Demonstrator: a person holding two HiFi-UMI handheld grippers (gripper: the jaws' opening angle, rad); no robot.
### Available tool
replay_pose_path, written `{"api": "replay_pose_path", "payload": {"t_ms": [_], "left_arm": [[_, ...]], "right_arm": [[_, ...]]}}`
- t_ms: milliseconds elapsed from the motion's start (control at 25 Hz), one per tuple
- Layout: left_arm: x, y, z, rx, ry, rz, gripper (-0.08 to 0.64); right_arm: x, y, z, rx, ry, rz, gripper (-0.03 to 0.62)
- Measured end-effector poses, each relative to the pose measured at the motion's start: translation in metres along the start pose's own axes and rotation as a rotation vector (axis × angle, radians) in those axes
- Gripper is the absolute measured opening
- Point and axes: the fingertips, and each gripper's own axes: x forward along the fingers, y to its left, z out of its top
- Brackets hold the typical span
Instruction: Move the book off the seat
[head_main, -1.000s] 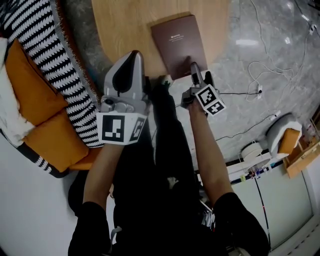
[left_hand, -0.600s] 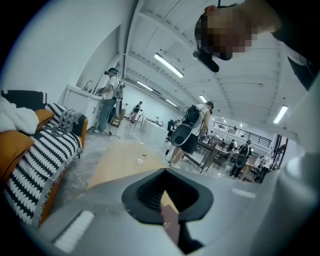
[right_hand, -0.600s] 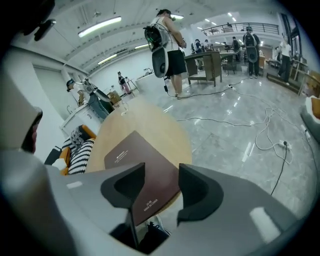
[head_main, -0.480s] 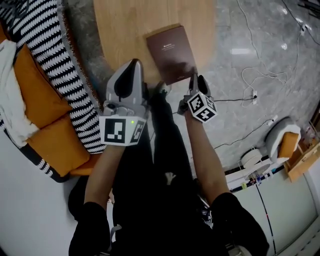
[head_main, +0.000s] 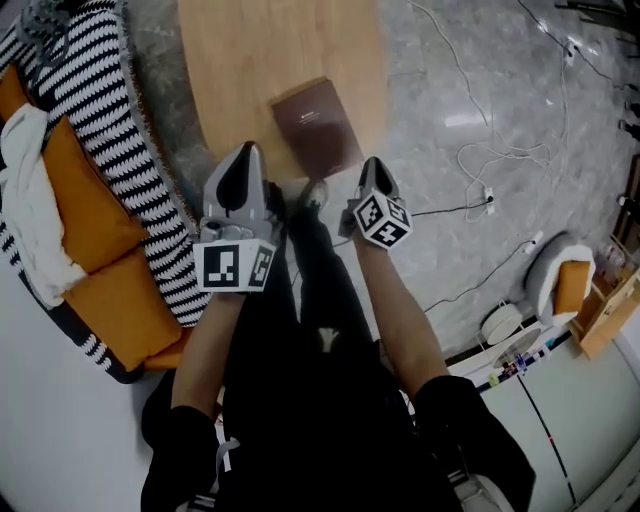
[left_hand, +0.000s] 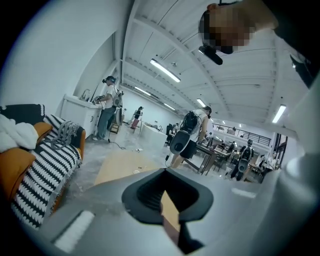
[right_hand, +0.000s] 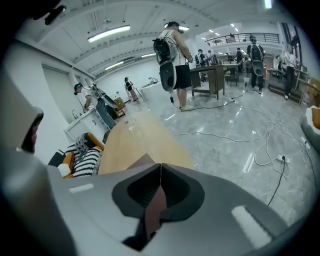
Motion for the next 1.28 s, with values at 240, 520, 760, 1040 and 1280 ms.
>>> {"api": "replay_pose_path", "payload": {"t_ms": [240,520,760,1040,1280], "left_arm": [[-0.008,-0.025,0.040,0.025,-0.038,-0.015,0.006],[-0.024,-0.054,0.075,0.039,-0.063,-0.035,0.006],[-0.047,-0.073,0.093,0.025,-0.060,-0.053,0.006],[-0.067,-0.105,0.137,0.079,-0.121,-0.123,0.006],[-0.083,-0.122,0.169,0.110,-0.164,-0.169,0.006]], "right_arm": [[-0.032,0.032,0.038,-0.020,-0.043,0.085,0.006],[-0.074,0.070,0.081,-0.076,-0.078,0.183,0.005],[-0.120,0.100,0.122,-0.086,-0.144,0.245,0.005],[-0.182,0.140,0.174,-0.135,-0.249,0.339,0.005],[-0.225,0.160,0.195,-0.154,-0.308,0.376,0.005]]}}
